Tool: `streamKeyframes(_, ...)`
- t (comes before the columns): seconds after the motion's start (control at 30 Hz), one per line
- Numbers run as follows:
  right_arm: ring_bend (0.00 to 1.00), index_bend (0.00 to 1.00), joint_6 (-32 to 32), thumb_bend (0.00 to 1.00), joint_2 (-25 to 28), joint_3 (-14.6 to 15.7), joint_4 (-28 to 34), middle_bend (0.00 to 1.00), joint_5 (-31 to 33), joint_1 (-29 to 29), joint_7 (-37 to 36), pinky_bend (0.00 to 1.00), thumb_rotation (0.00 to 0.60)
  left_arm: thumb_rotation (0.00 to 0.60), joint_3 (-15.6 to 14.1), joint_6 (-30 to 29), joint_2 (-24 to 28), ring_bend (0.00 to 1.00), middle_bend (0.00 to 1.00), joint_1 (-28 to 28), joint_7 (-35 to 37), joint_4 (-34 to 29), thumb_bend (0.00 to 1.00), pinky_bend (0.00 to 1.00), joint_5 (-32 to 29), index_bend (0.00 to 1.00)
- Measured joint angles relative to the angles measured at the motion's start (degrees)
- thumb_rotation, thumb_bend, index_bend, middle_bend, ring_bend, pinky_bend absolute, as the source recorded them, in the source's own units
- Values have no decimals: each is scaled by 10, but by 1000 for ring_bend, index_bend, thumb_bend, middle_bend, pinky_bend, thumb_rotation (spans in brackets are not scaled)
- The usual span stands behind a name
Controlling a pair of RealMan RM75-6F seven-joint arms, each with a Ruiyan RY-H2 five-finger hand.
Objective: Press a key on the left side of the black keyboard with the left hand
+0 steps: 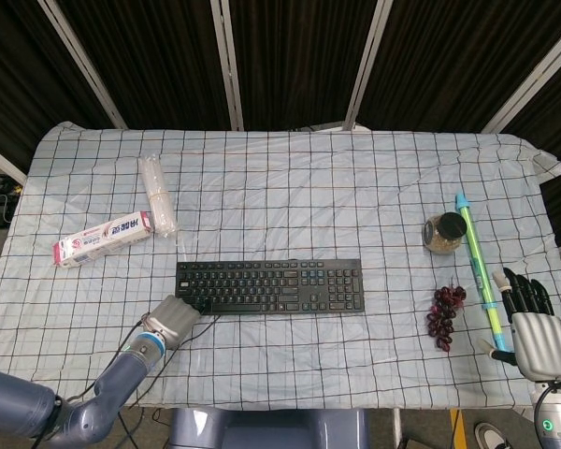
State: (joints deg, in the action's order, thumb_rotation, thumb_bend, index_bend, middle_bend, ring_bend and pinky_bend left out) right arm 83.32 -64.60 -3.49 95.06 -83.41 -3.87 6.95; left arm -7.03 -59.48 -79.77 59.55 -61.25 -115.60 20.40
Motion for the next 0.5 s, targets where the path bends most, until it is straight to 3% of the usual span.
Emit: streamKeyframes(0.5, 0, 21, 0, 73, 0, 0, 0, 0, 0, 0, 1, 0, 600, 600, -8, -24, -1, 614, 754, 7, 27, -1, 563, 475, 17, 0)
